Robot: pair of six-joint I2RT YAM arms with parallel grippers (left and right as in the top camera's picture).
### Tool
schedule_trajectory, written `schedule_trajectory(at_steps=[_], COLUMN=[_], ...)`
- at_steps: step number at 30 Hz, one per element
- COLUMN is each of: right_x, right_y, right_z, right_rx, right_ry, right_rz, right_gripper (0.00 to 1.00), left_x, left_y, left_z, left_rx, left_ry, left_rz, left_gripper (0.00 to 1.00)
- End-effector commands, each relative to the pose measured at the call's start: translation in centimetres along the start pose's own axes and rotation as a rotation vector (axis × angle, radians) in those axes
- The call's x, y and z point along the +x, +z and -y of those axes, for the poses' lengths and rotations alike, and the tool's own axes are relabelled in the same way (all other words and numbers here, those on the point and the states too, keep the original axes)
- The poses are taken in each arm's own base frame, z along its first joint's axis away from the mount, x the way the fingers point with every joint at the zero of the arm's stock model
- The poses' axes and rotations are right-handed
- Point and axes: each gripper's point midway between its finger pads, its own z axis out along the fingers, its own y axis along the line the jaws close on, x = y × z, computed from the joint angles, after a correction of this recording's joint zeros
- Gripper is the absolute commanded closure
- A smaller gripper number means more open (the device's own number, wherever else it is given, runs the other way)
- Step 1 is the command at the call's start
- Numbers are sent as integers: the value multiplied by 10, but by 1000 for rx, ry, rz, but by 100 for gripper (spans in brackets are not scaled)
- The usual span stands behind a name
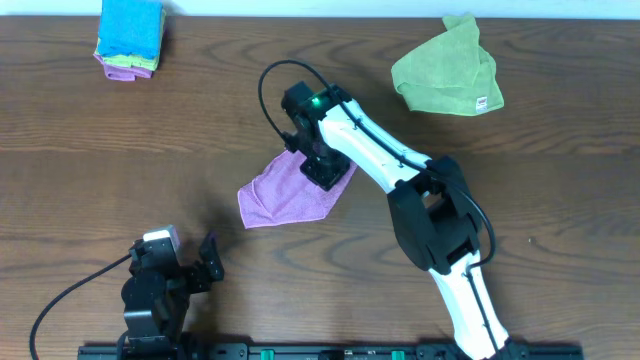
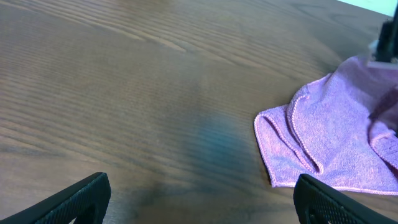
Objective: Fold the cloth
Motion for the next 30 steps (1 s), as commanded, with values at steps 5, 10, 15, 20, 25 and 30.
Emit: schedule_trajectory(at_steps=[5,10,15,20,25,30], right_x=[33,79,91,71,24,10], right_y=[-51,-58,-63,-59,-54,-57], right_z=[-3,-26,-42,-38,-31,-32], right_rx=[2,-103,-180,-173,-151,-165], right_ry=[112,139,155,162,147,149], right_rz=[-13,-200,-254,-168,25,85], right_gripper=[99,98,1,1,26,98], left_x=[2,2,2,2,2,2], left_y=[1,1,1,1,1,1], left_z=[-1,-1,-1,-1,-1,-1], left_rx=[-4,-4,-4,-4,-4,-3], left_ry=[2,2,2,2,2,2], left_rz=[0,0,0,0,0,0], left_gripper=[5,5,5,5,5,5])
